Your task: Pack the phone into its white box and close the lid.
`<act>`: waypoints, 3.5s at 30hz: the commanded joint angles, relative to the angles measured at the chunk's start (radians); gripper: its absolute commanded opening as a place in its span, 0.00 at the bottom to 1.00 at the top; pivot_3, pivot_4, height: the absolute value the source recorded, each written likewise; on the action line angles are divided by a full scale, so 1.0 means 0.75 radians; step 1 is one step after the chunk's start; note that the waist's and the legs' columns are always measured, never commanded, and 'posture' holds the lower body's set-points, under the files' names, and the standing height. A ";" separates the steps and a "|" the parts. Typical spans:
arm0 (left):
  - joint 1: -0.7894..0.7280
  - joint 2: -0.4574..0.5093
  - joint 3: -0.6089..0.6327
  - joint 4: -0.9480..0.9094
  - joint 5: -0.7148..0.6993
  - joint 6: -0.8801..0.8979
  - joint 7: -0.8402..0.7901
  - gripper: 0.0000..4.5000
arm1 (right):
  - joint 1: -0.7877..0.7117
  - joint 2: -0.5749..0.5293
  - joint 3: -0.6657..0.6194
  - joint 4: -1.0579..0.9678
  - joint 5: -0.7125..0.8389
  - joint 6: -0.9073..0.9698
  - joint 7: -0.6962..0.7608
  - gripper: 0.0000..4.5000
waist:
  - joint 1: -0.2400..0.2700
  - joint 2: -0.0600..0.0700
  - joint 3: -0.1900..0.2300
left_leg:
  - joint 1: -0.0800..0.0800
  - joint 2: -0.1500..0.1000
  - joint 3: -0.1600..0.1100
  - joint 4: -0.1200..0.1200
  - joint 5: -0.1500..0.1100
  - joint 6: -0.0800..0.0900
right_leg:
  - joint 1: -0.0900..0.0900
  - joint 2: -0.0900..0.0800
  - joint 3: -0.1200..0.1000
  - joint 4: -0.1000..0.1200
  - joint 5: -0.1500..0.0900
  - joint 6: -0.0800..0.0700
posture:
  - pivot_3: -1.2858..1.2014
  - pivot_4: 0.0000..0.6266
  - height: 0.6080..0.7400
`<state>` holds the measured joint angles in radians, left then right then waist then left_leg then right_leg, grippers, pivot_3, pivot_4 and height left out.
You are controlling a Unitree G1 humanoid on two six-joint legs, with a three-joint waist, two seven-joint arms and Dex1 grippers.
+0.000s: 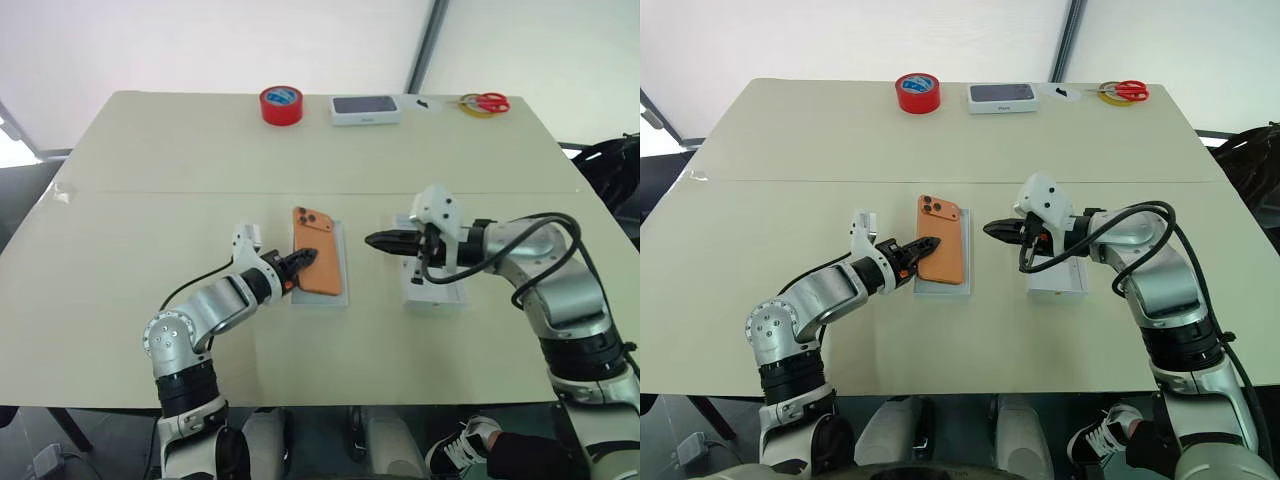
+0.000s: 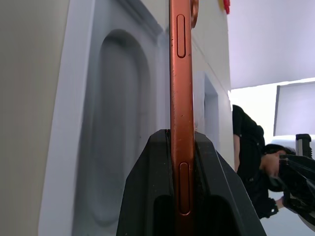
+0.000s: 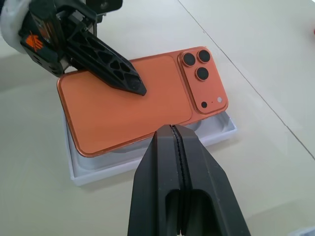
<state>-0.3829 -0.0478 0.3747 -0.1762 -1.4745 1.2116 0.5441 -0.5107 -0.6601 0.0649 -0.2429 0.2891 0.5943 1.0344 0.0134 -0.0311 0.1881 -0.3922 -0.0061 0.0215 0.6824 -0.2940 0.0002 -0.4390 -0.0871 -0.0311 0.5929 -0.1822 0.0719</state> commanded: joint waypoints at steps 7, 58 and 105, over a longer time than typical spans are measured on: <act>-0.005 0.084 -0.134 0.020 -0.071 -0.080 -0.051 0.01 | -0.016 -0.023 -0.021 -0.046 0.036 -0.027 -0.041 0.00 | 0.000 0.000 0.000 | 0.000 0.000 0.000 0.000 0.000 0.000 | 0.000 0.000 0.000 0.000 0.000 0.000 | 0.52 0.24 0.94; -0.196 0.669 -0.865 -0.068 1.007 -0.171 -0.914 0.01 | -0.198 0.206 0.512 0.212 -0.570 0.068 -0.313 0.00 | 0.002 0.003 0.002 | 0.001 0.000 0.000 0.000 0.001 -0.001 | 0.000 0.001 0.000 0.002 0.000 0.001 | 0.52 0.24 0.94; -0.378 0.144 -1.034 0.193 1.386 -0.067 -1.348 0.01 | 0.319 -0.297 0.166 -0.301 -0.495 0.292 -0.147 0.00 | 0.032 0.004 0.002 | 0.001 -0.001 -0.002 0.002 -0.002 0.004 | 0.003 -0.001 -0.001 0.001 -0.004 0.007 | 0.52 0.24 0.94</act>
<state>-0.6698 0.0859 -0.3894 -0.0133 -0.4246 1.1587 -0.4523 -0.2740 -0.8929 0.1621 -0.3986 -0.1287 0.8502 0.8965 0.0373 -0.0281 0.1893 -0.3912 -0.0071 0.0201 0.6840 -0.2953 0.0030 -0.4366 -0.0877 -0.0321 0.5936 -0.1854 0.0769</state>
